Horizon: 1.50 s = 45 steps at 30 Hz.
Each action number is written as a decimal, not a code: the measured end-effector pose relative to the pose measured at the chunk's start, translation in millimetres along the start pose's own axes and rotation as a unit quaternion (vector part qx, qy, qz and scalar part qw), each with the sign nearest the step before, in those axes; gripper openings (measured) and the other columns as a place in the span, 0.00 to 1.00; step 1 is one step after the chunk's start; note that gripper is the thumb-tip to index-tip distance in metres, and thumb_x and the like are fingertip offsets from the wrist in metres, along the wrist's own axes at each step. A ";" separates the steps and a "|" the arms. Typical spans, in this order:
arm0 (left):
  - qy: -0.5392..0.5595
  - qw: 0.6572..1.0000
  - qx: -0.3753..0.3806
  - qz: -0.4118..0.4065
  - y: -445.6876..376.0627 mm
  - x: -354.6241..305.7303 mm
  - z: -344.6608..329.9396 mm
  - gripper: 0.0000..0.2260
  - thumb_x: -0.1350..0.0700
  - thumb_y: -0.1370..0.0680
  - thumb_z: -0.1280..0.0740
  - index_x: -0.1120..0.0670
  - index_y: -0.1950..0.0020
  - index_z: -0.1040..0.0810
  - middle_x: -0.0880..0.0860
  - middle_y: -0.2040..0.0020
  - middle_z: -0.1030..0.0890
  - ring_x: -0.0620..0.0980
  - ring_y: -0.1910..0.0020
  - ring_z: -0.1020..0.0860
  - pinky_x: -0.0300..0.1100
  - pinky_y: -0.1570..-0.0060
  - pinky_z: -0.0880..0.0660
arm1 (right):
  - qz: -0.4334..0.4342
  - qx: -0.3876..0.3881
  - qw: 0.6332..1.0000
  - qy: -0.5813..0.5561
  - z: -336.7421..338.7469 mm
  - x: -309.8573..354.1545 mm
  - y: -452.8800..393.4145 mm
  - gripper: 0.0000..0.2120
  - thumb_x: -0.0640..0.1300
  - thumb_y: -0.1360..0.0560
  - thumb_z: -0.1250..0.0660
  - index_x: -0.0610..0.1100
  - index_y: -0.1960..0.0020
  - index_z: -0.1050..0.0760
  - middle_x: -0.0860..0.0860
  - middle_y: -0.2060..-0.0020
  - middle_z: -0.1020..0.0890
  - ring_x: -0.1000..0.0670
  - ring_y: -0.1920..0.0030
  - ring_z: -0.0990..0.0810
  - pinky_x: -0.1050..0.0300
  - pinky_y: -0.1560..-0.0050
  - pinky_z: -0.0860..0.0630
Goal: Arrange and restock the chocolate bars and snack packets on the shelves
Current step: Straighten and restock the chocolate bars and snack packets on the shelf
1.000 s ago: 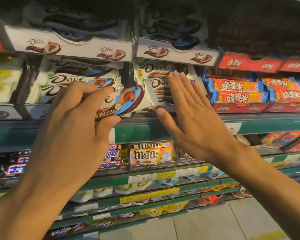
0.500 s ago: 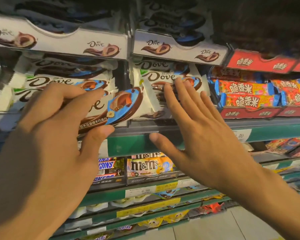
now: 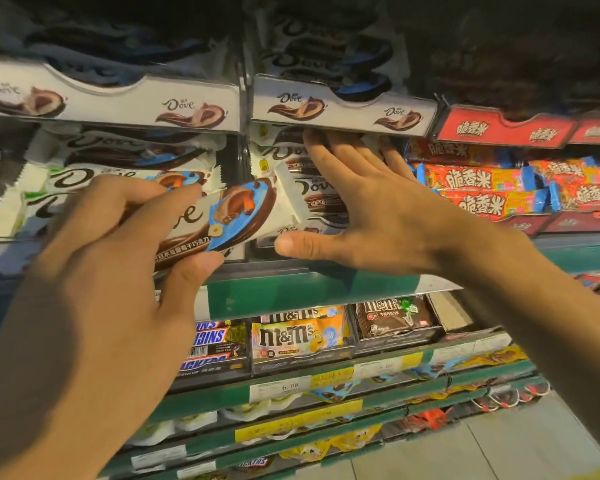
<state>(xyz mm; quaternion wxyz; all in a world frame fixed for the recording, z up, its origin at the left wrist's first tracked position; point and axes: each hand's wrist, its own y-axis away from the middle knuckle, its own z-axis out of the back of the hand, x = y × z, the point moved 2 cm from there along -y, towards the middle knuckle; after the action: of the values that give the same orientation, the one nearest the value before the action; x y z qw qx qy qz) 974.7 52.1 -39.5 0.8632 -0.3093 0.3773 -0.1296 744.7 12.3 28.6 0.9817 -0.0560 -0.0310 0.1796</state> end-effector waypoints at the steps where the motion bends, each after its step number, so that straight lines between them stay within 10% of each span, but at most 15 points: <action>1: -0.023 1.000 0.003 0.002 -2.8 -1.6 -3.1 0.22 0.44 0.27 0.36 0.33 0.33 0.30 0.44 0.36 0.29 0.53 0.34 0.29 0.58 0.36 0.29 | 0.006 -0.008 1.000 0.006 -0.6 -0.1 1.4 0.54 0.80 0.34 0.47 0.50 0.19 0.56 0.54 0.22 0.45 0.54 0.22 0.51 0.45 0.23 0.63; 9: -0.090 0.995 0.037 -0.001 -13.8 -32.5 -2.7 0.26 0.43 0.27 0.39 0.52 0.31 0.25 0.47 0.41 0.30 0.55 0.40 0.28 0.59 0.39 0.27 | 0.031 -0.078 0.996 -0.036 -8.8 -2.6 16.4 0.48 0.76 0.30 0.42 0.49 0.20 0.47 0.51 0.21 0.43 0.52 0.21 0.48 0.45 0.21 0.54; 14: -0.126 0.990 0.052 -0.038 -22.5 -55.2 -6.1 0.21 0.47 0.27 0.33 0.51 0.35 0.22 0.46 0.43 0.26 0.49 0.44 0.30 0.43 0.42 0.34 | 0.117 -0.152 0.968 -0.161 -1.5 -1.9 30.5 0.34 0.62 0.26 0.31 0.48 0.26 0.35 0.55 0.29 0.29 0.54 0.29 0.32 0.52 0.31 0.32; 21: -0.082 0.990 0.108 -0.029 -34.7 -72.3 -31.8 0.23 0.49 0.29 0.26 0.47 0.34 0.26 0.46 0.41 0.22 0.43 0.43 0.34 0.31 0.47 0.44 | 0.188 -0.175 0.962 -0.095 -3.9 -20.7 21.7 0.17 0.55 0.21 0.34 0.46 0.37 0.22 0.52 0.43 0.20 0.50 0.42 0.23 0.48 0.43 0.26; 35: -0.091 0.993 0.071 -0.015 -37.3 -59.3 -25.1 0.14 0.46 0.25 0.32 0.51 0.42 0.18 0.46 0.43 0.23 0.48 0.42 0.26 0.30 0.37 0.44 | 0.041 -0.246 0.967 -0.049 -15.0 -14.9 34.3 0.17 0.45 0.22 0.36 0.46 0.34 0.22 0.47 0.35 0.23 0.46 0.34 0.26 0.46 0.34 0.29; 45: -0.113 0.992 0.061 -0.011 -35.5 -58.3 -28.1 0.15 0.48 0.23 0.32 0.49 0.37 0.19 0.47 0.35 0.23 0.50 0.38 0.26 0.47 0.37 0.32 | 0.020 -0.120 0.992 0.018 -27.3 -0.8 35.3 0.32 0.63 0.18 0.51 0.48 0.19 0.48 0.49 0.20 0.45 0.51 0.20 0.53 0.52 0.21 0.51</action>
<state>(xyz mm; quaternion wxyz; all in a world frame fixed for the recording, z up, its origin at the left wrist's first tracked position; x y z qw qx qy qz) 914.7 39.0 1.6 0.9161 -0.2728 0.2656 -0.1258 733.8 42.1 -2.7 0.9644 -0.1770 -0.0338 0.1935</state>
